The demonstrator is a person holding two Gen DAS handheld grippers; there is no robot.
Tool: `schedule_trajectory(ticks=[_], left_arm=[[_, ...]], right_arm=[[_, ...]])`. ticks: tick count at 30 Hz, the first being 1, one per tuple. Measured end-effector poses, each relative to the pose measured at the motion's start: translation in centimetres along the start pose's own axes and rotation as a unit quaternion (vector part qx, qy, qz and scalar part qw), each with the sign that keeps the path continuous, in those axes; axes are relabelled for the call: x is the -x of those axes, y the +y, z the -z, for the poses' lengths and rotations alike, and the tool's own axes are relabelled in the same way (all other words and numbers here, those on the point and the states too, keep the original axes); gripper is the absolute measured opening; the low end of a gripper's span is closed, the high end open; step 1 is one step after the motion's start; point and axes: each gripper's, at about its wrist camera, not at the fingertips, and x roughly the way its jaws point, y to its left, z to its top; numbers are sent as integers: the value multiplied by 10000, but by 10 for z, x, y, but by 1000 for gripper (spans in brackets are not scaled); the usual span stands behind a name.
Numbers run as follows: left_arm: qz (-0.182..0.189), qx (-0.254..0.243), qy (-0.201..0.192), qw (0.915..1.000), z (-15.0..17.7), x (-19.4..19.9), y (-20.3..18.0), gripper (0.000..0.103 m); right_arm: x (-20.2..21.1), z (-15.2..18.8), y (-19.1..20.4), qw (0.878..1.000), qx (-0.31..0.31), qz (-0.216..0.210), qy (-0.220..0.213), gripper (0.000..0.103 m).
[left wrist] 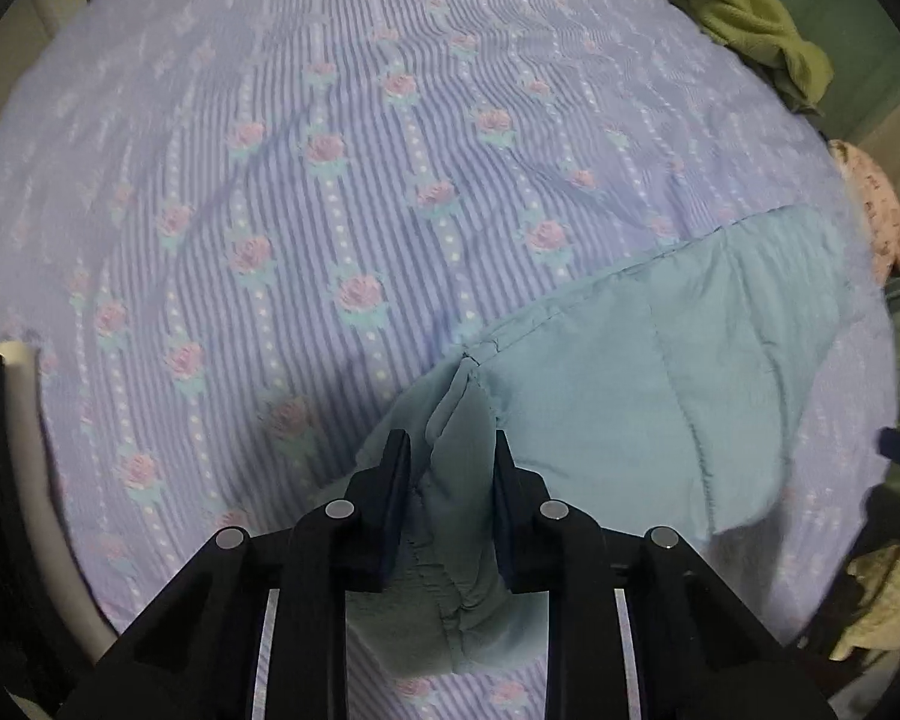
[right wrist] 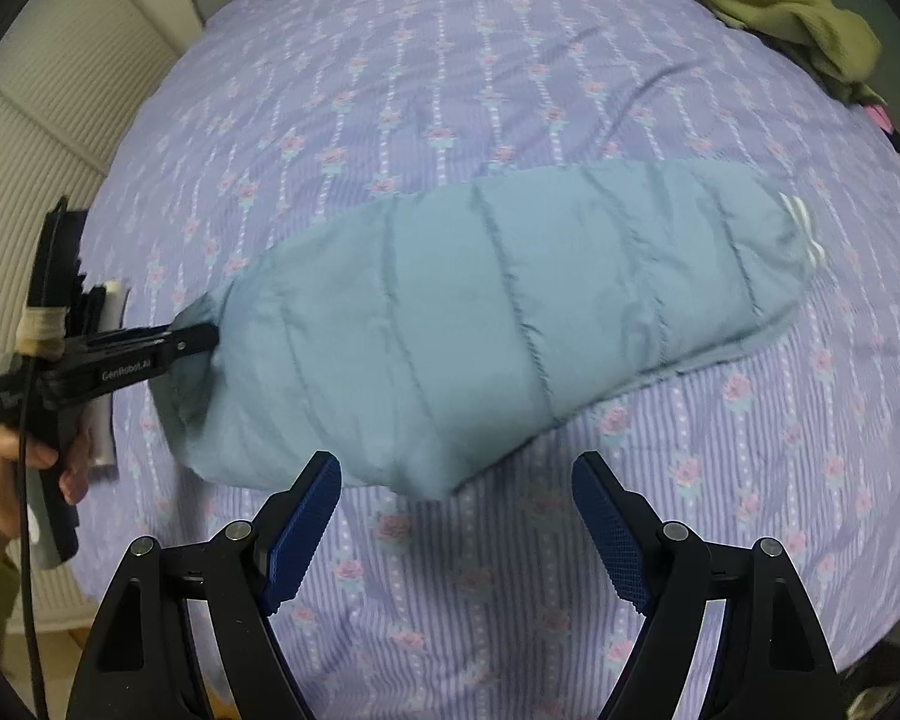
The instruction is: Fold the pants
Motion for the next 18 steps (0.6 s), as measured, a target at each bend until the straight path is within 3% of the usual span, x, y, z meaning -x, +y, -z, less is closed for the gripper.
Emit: schedule_trajectory(ticks=[3, 6, 8, 9, 10, 11, 13, 18], left_arm=[[-422, -77, 154, 9990, -6, -17, -7, 28], [-966, -325, 173, 9946, -10, -23, -28, 41], [-1258, -451, -98, 9910, -9, -5, -40, 45], [-1301, -472, -341, 9898, -7, 9, -47, 56], [-1303, -462, -591, 9886, -4, 23, -53, 70], [-1284, -474, -798, 9874, -1, 36, -58, 73], [-1193, -648, -1271, 9826, 15, 67, -78, 73], [-654, -1214, -1682, 9761, 59, 96, -138, 73]], right_arm=[[1, -2, -3, 9998, -88, 140, -56, 81], [4, -3, -7, 9998, -92, 185, -80, 81], [9, -4, -13, 9997, -126, 171, -140, 81], [13, -4, -18, 9996, -126, 136, -205, 80], [18, -3, -25, 9994, -114, 94, -317, 80], [22, -3, -29, 9992, -100, 73, -386, 80], [29, -1, -45, 9984, -84, 58, -547, 80], [45, -1, -105, 9962, -379, 139, -776, 80]])
